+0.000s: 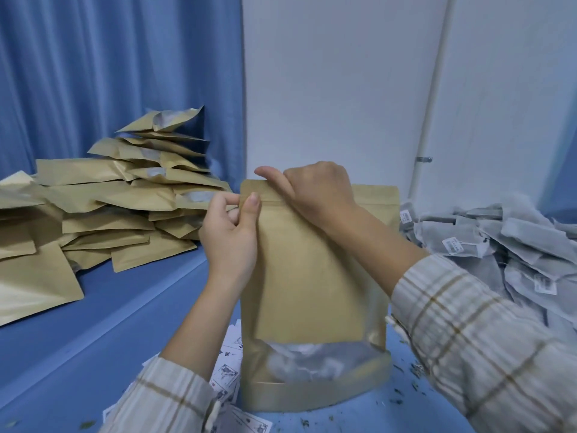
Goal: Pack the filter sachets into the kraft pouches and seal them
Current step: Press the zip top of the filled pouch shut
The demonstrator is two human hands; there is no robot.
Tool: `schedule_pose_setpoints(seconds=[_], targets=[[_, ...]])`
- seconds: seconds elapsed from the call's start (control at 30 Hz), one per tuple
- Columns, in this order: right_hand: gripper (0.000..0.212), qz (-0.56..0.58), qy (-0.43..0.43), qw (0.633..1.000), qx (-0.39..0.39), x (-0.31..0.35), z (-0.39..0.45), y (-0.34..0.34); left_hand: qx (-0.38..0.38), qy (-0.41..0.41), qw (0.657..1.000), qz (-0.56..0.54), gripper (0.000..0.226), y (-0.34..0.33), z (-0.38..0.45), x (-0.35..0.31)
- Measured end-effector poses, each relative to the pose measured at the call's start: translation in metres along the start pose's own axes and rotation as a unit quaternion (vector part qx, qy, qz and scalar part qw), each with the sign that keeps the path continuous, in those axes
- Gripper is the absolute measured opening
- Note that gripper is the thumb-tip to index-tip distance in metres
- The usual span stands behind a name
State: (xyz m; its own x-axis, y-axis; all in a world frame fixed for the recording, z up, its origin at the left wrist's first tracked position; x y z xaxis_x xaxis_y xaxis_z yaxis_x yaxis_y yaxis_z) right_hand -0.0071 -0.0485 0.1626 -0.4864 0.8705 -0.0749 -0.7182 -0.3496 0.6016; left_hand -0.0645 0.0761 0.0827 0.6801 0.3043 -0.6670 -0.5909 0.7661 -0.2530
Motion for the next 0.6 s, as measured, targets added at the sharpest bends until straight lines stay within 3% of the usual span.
schedule_pose_setpoints(seconds=[0.23, 0.3, 0.6], targets=[[0.067, 0.058, -0.074, 0.995, 0.02, -0.048, -0.009, 0.002, 0.007, 0.013, 1.0, -0.02, 0.026, 0.002, 0.006, 0.003], [0.068, 0.043, -0.081, 0.996, -0.009, -0.06, -0.01, 0.013, 0.0, 0.01, 0.999, -0.036, 0.028, 0.002, 0.008, 0.002], [0.063, 0.071, -0.114, 0.991, -0.016, -0.103, -0.019, 0.02, 0.003, 0.009, 0.998, -0.061, 0.028, -0.007, 0.007, 0.003]])
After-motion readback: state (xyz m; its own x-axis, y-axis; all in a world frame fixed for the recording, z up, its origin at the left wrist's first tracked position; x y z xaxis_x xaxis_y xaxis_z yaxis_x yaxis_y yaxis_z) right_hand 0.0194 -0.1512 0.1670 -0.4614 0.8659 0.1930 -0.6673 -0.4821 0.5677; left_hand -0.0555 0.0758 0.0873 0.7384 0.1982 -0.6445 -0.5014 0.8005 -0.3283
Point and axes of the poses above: each hand's wrist, its own z-axis towards the middle knuckle, its own y-axis out of the back of the hand, x = y × z, the point moved 9 cm from there along z, towards the middle knuckle, and after that the axes turned 8 degrees about -y, right-handed, at the moved point
